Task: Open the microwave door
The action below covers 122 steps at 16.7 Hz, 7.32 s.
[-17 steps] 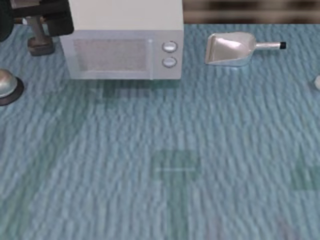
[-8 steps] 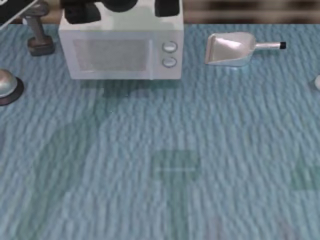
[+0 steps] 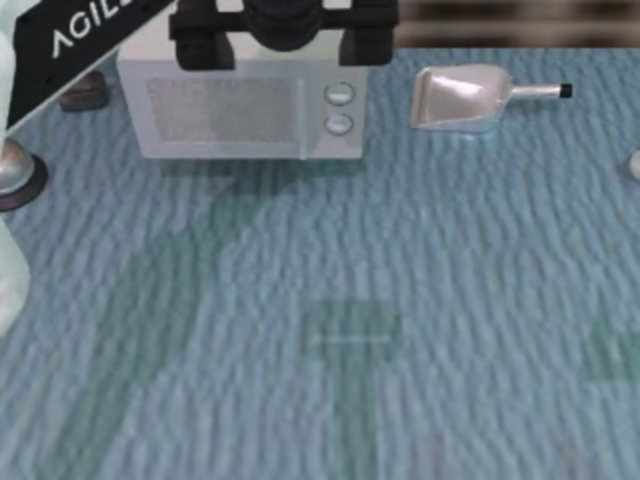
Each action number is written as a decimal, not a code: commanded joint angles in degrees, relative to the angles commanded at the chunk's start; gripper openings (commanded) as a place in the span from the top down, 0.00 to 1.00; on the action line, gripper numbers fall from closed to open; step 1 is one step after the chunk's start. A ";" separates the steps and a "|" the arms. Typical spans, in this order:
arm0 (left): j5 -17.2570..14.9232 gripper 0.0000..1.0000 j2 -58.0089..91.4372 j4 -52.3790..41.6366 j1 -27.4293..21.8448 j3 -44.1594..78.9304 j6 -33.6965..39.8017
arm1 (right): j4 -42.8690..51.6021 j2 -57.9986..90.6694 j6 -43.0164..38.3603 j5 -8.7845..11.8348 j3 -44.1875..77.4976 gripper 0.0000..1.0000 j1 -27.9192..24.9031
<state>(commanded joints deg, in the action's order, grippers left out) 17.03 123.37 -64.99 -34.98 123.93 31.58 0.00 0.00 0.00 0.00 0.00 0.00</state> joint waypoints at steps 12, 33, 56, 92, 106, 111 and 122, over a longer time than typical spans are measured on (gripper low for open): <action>-1.36 0.00 6.83 12.37 2.89 -4.75 -2.77 | 0.00 0.00 0.00 0.00 0.00 0.00 0.00; -1.36 1.00 6.83 12.37 2.89 -4.75 -2.77 | 0.00 0.00 0.00 0.00 0.00 0.00 0.00; -0.50 1.00 0.56 15.78 1.13 -14.92 -1.07 | 0.00 0.00 0.00 0.00 0.00 0.00 0.00; -2.83 1.00 -4.33 19.92 1.50 -22.62 -6.02 | 0.00 0.00 0.00 0.00 0.00 0.00 0.00; -3.34 1.00 -4.72 20.43 1.22 -23.29 -6.39 | 0.00 0.00 0.00 0.00 0.00 0.00 0.00; -5.29 1.00 -8.17 22.76 2.04 -29.33 -10.84 | 0.00 0.00 0.00 0.00 0.00 0.00 0.00; -5.90 1.00 -9.62 23.88 2.26 -30.55 -12.09 | 0.00 0.00 0.00 0.00 0.00 0.00 0.00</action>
<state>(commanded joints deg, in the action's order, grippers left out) 11.13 113.75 -41.10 -32.72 93.38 19.49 0.00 0.00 0.00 0.00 0.00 0.00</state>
